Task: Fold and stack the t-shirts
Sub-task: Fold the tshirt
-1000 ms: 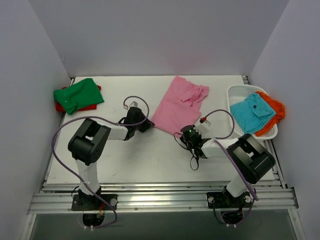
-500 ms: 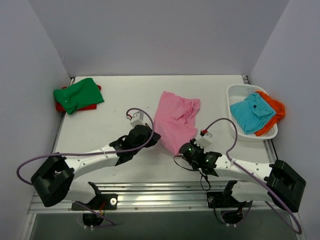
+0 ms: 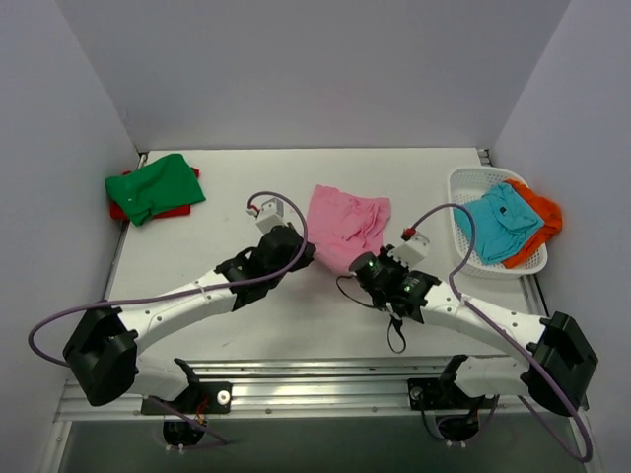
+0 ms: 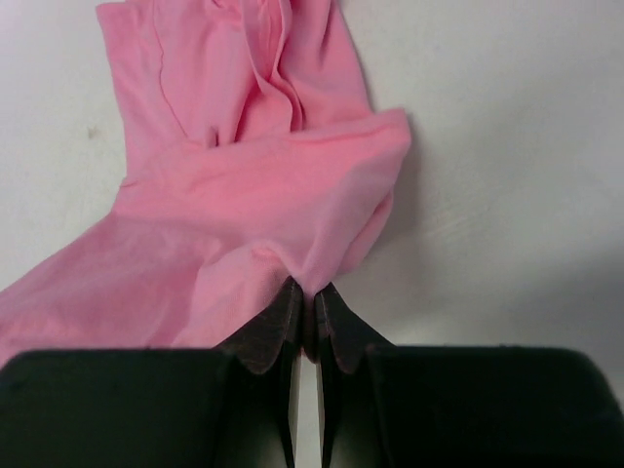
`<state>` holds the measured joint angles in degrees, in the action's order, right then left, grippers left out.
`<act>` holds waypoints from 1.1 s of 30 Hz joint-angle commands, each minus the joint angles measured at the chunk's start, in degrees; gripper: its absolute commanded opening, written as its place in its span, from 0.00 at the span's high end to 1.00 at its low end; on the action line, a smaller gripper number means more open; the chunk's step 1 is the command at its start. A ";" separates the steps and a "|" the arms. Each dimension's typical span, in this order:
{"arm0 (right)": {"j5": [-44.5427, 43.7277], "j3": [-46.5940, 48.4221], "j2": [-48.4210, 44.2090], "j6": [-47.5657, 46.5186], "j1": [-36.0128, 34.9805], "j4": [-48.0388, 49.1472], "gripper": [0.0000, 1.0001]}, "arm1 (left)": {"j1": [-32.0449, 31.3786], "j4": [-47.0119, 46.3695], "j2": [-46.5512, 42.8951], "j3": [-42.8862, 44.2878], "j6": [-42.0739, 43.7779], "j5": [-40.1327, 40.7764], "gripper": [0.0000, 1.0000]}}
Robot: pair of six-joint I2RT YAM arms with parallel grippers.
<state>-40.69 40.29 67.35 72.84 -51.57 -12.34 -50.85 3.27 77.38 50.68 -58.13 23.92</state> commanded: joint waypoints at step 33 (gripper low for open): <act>13.33 63.19 61.44 -23.79 34.68 -0.19 0.41 | 28.26 10.66 69.30 88.28 12.24 -37.63 0.06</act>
<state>-29.95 93.45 120.03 51.53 -21.43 -4.58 -24.95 5.93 134.41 118.80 -49.34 -6.33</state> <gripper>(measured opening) 0.405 0.548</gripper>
